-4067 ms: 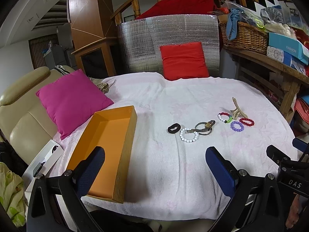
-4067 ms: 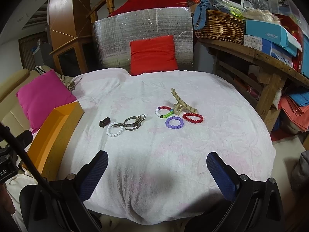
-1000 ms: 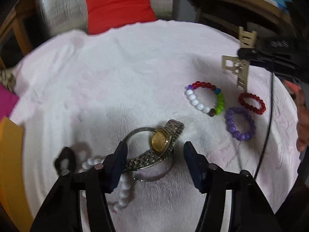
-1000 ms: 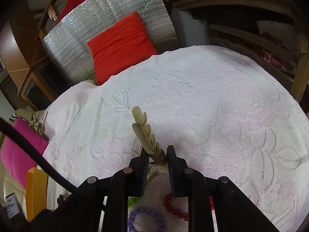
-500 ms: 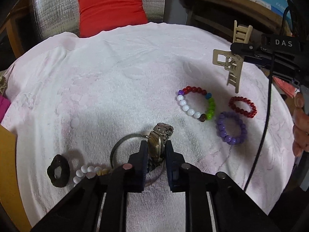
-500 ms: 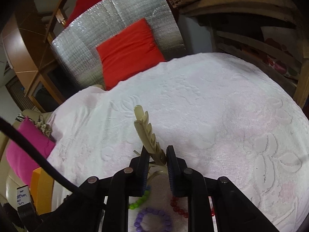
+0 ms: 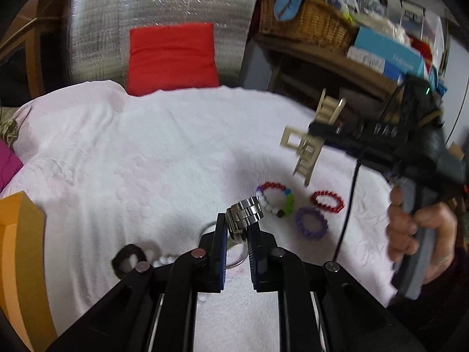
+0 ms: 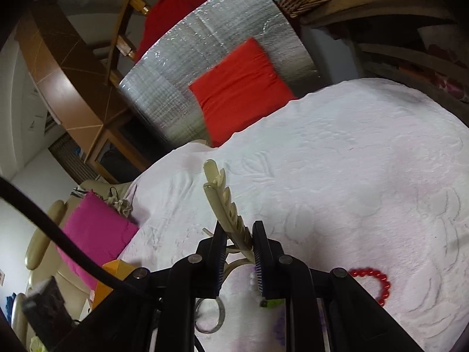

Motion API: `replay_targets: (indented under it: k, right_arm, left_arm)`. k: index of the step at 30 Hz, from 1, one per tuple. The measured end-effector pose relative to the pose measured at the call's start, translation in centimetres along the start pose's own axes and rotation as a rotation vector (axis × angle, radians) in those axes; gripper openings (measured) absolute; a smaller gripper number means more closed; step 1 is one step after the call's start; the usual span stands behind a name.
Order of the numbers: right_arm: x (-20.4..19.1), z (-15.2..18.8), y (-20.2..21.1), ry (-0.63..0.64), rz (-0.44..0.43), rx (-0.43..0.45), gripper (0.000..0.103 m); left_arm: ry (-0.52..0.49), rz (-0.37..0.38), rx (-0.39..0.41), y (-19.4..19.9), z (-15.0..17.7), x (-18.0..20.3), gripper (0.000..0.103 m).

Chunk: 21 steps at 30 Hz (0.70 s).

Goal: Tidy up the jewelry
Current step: 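Carry the watch and clip into the orange box and open both tools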

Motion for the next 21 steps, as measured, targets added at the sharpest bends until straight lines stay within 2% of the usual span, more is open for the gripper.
replay_targets:
  k: [2,8,14,17,21]
  right_arm:
    - [-0.8,0.4,-0.3,-0.001,-0.016,-0.009,0.019]
    - [-4.9,2.1,-0.9,0.015,-0.093,-0.036,0.019]
    - [-11.2,4.6,-1.4,0.041,-0.207,-0.074,0.019]
    - [-15.1,6.5,-1.6,0.066,-0.281,-0.114,0.019]
    - [-20.7,9.4,-1.5,0.104,-0.376,-0.166,0.019]
  left_arm:
    - [0.015,-0.010,0.026,1.2,-0.7,-1.1,0.013]
    - [0.089,-0.100,0.121,6.2,-3.2,-6.3,0.013]
    - [0.138,-0.245,0.240,13.1,-4.8,-13.1,0.013]
    - [0.173,-0.324,0.266,15.9,-4.2,-16.7,0.013]
    - [0.225,-0.448,0.262,18.2,-2.7,-21.9,0.013]
Point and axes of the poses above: each gripper's, at about its wrist camera, not at the fingertips, and y roughly against the way its jaws point, x to its right, z to its underside, the point moved 10 cm from there along -y, roughly the way its jaws point, and after that the axes turned 10 degrees about x, right-handed, at the moved point
